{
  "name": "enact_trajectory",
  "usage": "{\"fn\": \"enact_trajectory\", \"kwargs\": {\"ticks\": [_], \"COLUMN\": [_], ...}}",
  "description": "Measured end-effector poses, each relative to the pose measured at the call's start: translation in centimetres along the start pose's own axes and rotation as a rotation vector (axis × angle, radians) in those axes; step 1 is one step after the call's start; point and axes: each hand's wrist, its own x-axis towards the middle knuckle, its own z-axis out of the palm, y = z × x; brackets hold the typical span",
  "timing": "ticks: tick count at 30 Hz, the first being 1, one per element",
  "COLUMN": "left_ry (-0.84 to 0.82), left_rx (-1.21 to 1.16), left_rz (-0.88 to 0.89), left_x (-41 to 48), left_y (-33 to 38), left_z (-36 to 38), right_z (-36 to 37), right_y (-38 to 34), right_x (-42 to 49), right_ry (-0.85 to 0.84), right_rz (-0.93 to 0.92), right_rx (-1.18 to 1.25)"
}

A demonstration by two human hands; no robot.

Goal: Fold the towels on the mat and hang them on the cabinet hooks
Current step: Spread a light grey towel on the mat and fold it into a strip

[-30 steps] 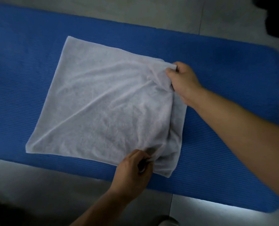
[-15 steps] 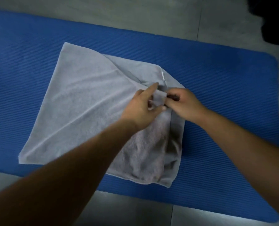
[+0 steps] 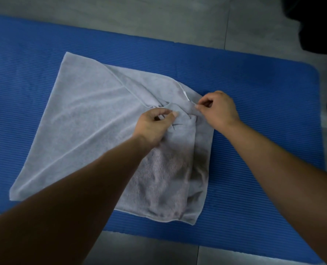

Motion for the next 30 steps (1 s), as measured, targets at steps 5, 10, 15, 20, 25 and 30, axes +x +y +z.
{"fn": "enact_trajectory", "kwargs": {"ticks": [5,10,15,20,25,30], "left_ry": [0.007,0.014,-0.052,-0.132,-0.117,-0.124], "left_rx": [-0.019,-0.020,0.041,-0.131,-0.152,0.170], "left_rz": [-0.027,-0.013,0.125,0.108,0.052,0.173], "left_x": [-0.1,-0.2,-0.8,-0.8,-1.3,-2.9], "left_y": [0.1,0.2,1.8,3.8,3.0,2.5], "left_z": [0.5,0.9,1.5,2.3,2.1,1.4], "right_z": [-2.5,-4.2,-4.1,-2.8,-1.9,-0.8], "right_y": [0.5,1.4,-3.0,-3.4,-3.0,-2.5], "right_x": [2.5,4.3,-1.5,-3.7,-2.5,-1.3], "right_ry": [0.152,0.278,-0.016,-0.287,-0.199,0.038], "right_rz": [0.216,0.300,-0.037,-0.138,-0.160,-0.092], "right_rx": [0.319,0.378,0.425,0.363,0.370,0.356]}}
